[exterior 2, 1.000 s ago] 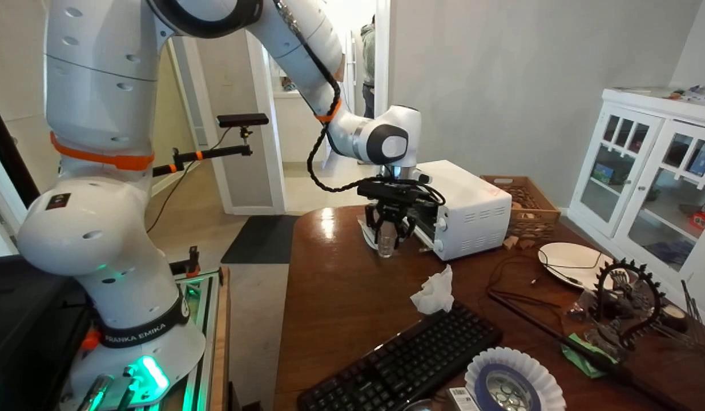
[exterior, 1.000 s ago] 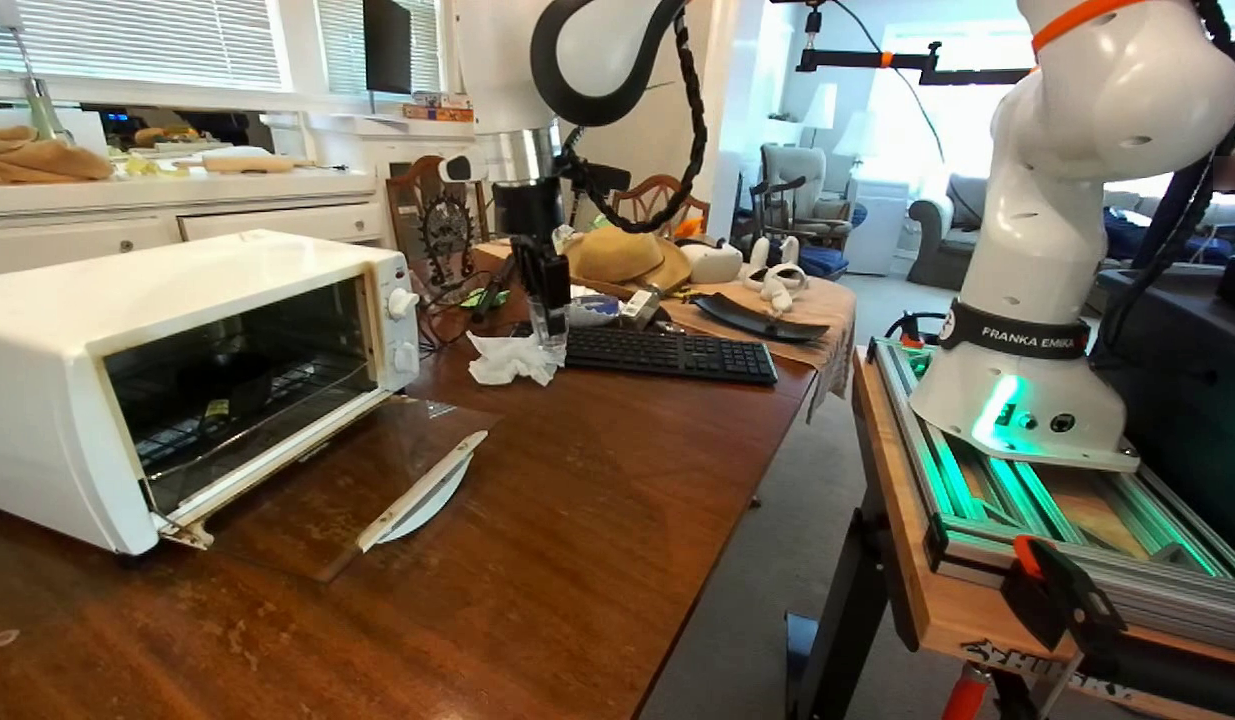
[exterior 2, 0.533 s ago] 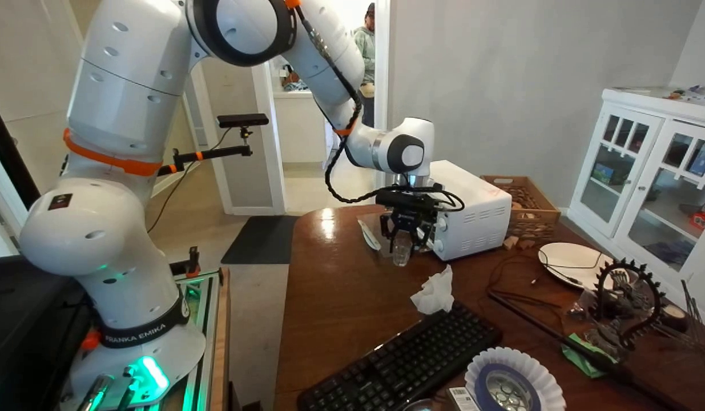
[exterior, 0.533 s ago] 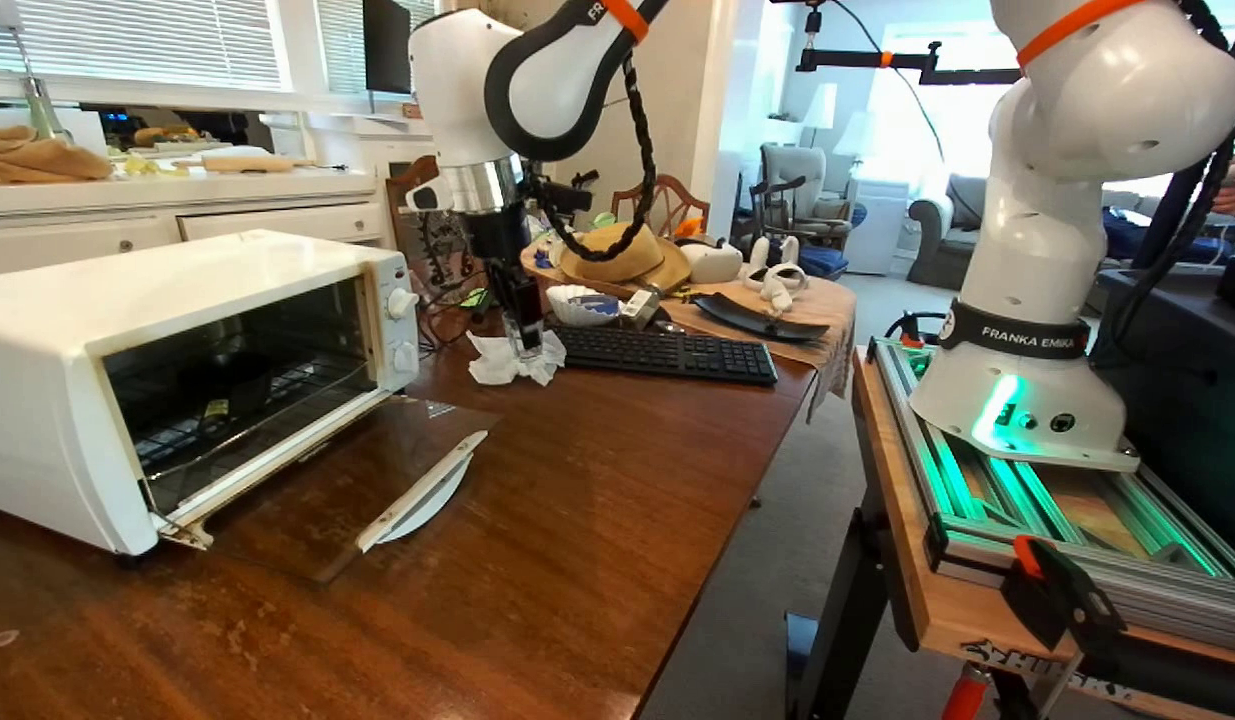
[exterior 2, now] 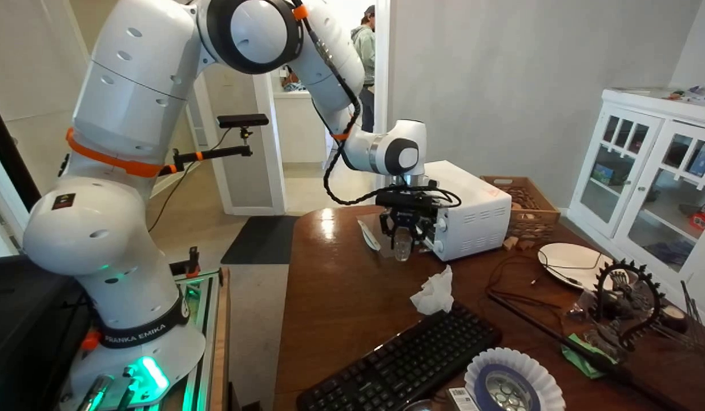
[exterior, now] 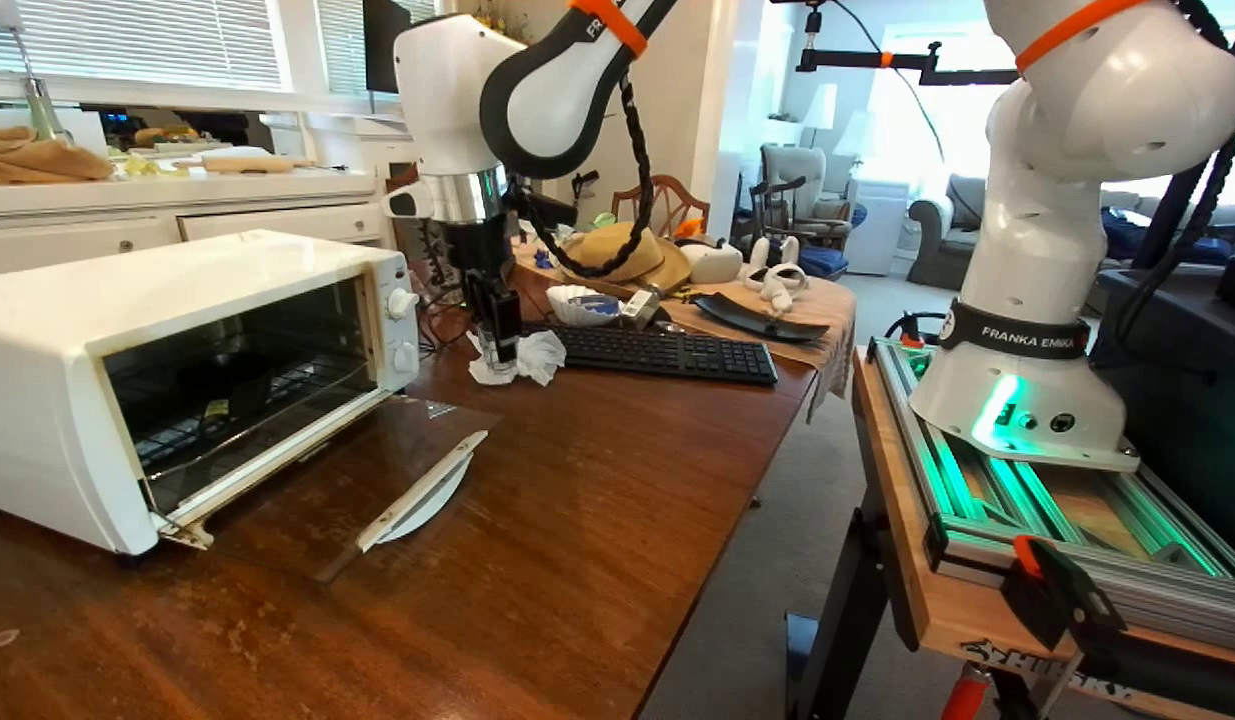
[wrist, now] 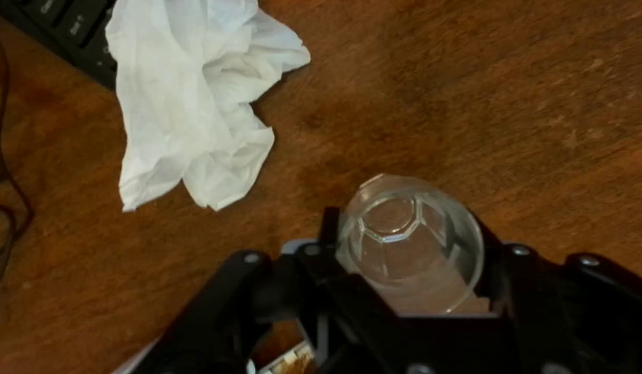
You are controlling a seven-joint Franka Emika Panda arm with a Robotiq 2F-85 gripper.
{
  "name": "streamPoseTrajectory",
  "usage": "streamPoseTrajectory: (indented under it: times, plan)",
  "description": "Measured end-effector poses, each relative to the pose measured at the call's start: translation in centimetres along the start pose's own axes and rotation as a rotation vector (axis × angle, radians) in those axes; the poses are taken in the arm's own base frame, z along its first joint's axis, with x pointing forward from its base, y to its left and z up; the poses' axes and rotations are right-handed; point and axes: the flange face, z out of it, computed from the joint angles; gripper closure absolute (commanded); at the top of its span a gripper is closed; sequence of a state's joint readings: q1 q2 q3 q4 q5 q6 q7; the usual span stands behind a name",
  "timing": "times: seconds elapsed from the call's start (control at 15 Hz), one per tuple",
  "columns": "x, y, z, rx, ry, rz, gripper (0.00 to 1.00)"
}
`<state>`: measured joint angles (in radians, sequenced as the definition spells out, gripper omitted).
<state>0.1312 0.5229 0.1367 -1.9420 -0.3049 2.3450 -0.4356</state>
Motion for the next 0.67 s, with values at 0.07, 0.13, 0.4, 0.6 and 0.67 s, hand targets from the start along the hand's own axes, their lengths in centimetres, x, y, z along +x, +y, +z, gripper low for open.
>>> streamPoseTrajectory:
  times: [0.07, 0.13, 0.4, 0.6, 0.67]
  plan:
    - [0.5, -0.7, -1.4, -0.028, 0.009, -0.026, 0.70]
    - [1.0, -1.5, -3.1, -0.058, 0.021, -0.051, 0.70]
    - [1.8, -3.9, -11.4, -0.169, 0.096, -0.095, 0.70]
    - [0.8, -3.4, -17.4, -0.228, 0.174, -0.055, 0.70]
    - [0.5, -2.8, -19.0, -0.239, 0.201, -0.032, 0.70]
